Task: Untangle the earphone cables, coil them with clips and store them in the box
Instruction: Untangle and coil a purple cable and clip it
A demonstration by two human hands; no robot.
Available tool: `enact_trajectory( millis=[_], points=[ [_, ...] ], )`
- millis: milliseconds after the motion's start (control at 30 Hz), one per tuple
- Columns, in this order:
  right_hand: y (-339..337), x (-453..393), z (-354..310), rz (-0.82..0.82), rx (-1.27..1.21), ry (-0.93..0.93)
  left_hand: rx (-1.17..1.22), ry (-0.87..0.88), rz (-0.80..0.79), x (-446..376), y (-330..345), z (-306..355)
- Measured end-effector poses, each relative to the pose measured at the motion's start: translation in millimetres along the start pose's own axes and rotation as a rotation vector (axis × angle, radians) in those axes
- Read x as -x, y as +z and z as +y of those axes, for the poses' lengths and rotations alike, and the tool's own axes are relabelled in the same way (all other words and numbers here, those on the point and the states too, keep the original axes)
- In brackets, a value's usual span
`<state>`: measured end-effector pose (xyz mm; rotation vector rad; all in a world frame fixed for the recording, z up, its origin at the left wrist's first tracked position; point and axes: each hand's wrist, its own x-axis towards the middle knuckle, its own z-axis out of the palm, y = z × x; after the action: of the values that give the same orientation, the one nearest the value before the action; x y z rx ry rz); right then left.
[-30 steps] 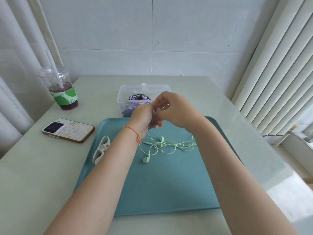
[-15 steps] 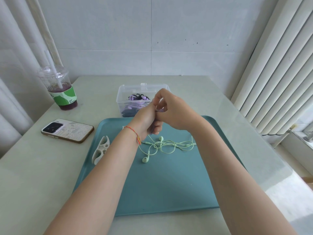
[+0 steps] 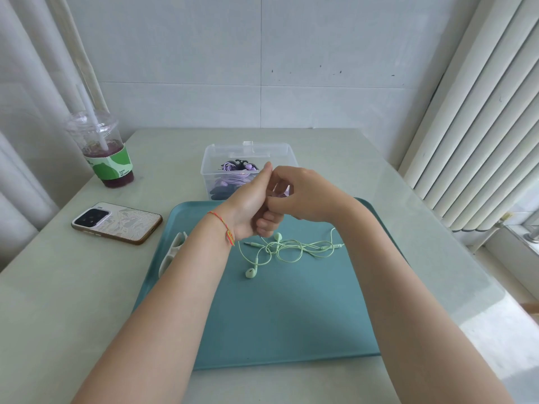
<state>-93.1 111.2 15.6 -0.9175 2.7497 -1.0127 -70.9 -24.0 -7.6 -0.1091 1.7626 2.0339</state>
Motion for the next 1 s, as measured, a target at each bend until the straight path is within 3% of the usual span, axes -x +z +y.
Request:
enact_trajectory(
  millis=[167,400,533,833,1000],
  points=[
    [1.4,1.7,-4.3,-0.003,0.057,0.023,-0.016,0.030,0.021,1.8,1.7,0.3],
    [7.8,1.2,-8.9,0.056,0.119,0.044,-0.081,0.140,0.244,-3.3,1.6,-1.4],
    [10.8,1.0,-11.0,0.085,0.143,0.021,-0.108,0.165,0.295,-2.1,2.0,-0.4],
    [5.9,1.5,-9.9,0.053,-0.125,-0.005,-0.064,0.121,0.121,2.1,-5.8,3.0],
    [8.5,1.5,-8.9,0.011,-0.131,-0.022,-0.022,0.068,0.078,1.2,-7.8,1.7]
  ],
)
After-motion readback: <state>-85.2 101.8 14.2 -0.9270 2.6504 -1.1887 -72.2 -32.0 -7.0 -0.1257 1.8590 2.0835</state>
